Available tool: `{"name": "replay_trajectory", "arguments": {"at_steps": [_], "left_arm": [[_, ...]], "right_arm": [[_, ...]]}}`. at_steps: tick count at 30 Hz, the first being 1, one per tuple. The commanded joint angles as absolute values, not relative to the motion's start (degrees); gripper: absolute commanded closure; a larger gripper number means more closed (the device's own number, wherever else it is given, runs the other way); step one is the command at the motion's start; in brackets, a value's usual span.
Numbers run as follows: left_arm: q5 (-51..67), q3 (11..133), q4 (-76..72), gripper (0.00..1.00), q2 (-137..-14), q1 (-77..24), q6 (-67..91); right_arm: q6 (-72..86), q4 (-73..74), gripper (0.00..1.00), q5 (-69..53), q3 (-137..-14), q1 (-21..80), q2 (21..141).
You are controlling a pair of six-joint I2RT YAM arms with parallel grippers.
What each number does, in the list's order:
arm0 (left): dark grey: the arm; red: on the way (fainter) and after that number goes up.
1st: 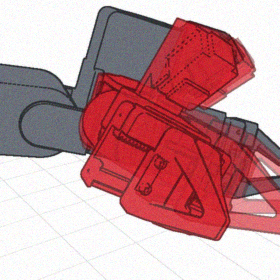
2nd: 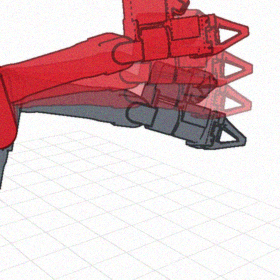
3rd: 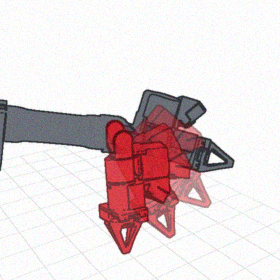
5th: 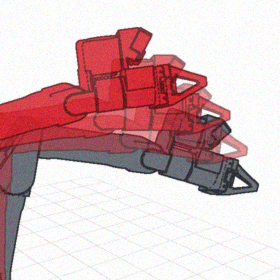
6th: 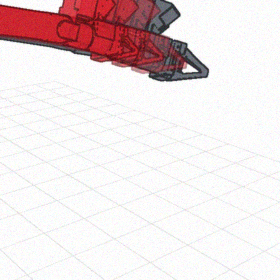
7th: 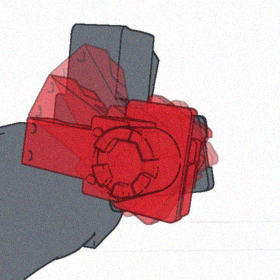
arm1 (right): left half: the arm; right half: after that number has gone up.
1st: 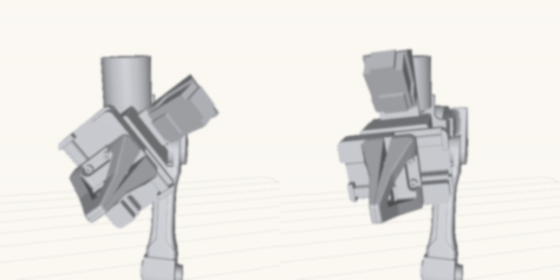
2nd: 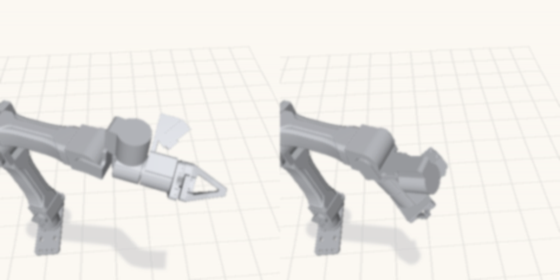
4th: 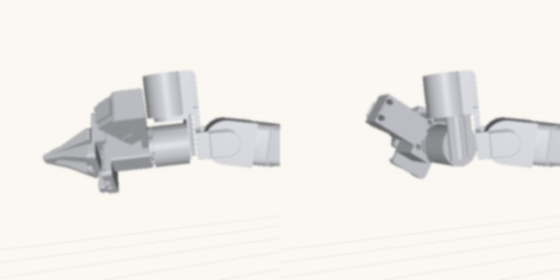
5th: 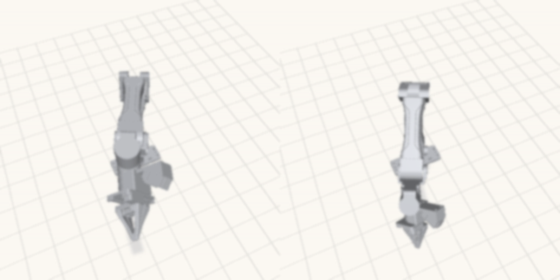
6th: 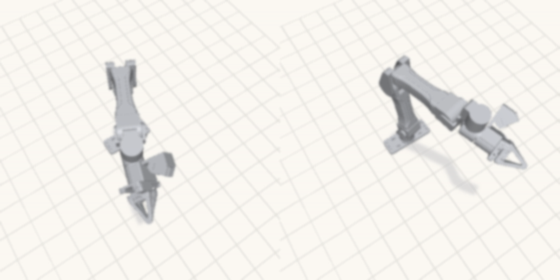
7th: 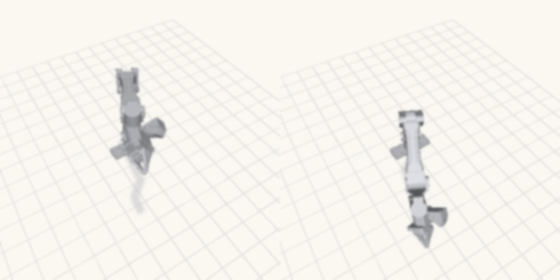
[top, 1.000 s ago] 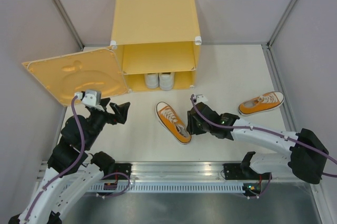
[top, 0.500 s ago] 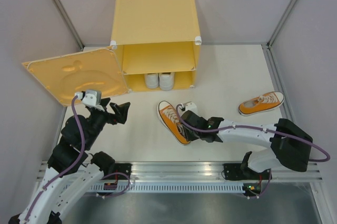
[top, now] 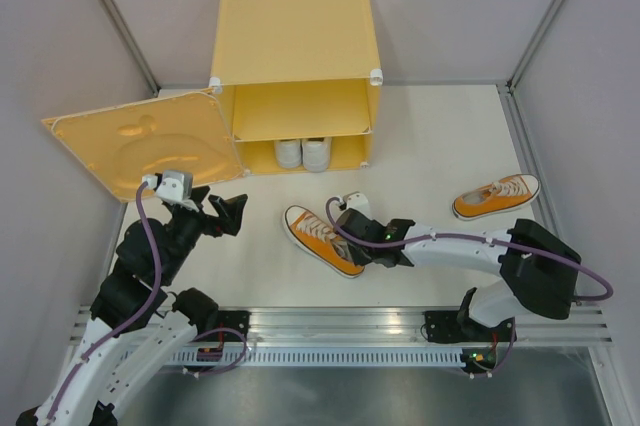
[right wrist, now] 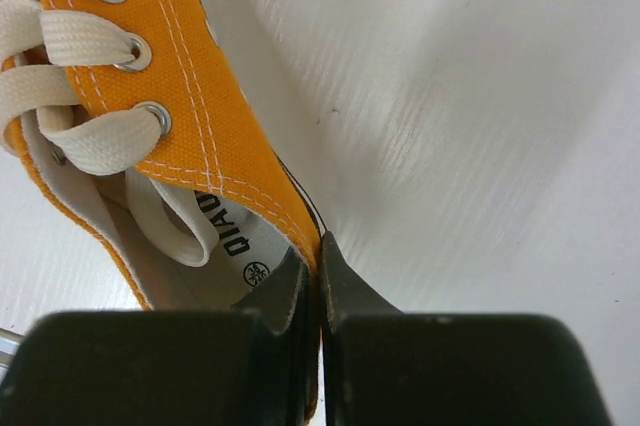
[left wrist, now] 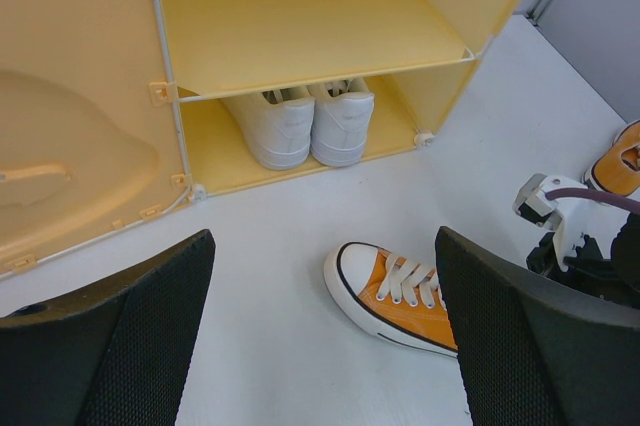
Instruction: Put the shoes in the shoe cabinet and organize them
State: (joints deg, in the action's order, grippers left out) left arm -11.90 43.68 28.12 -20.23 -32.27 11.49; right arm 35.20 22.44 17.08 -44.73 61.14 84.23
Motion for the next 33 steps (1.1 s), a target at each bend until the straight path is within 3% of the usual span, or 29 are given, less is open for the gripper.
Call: {"name": "replay_trajectory", "arguments": {"at_steps": [1, 22, 33], "left_arm": [[-11.34, 43.68, 26.28, 0.06, -20.48, -32.43, 9.67], [-11.16, 43.77, 26.28, 0.06, -20.30, -32.52, 9.76], [-11.51, 43.68, 26.28, 0.06, -20.04, -32.43, 9.84]], "right_arm": [[39.90, 20.83, 0.99, 11.95, -45.96, 62.58, 85.52], [45.00, 24.43, 1.00, 19.59, -64.76, 62.49, 78.93], [49.13, 26.46, 0.99, 27.86, -75.32, 59.42, 84.90]]}}
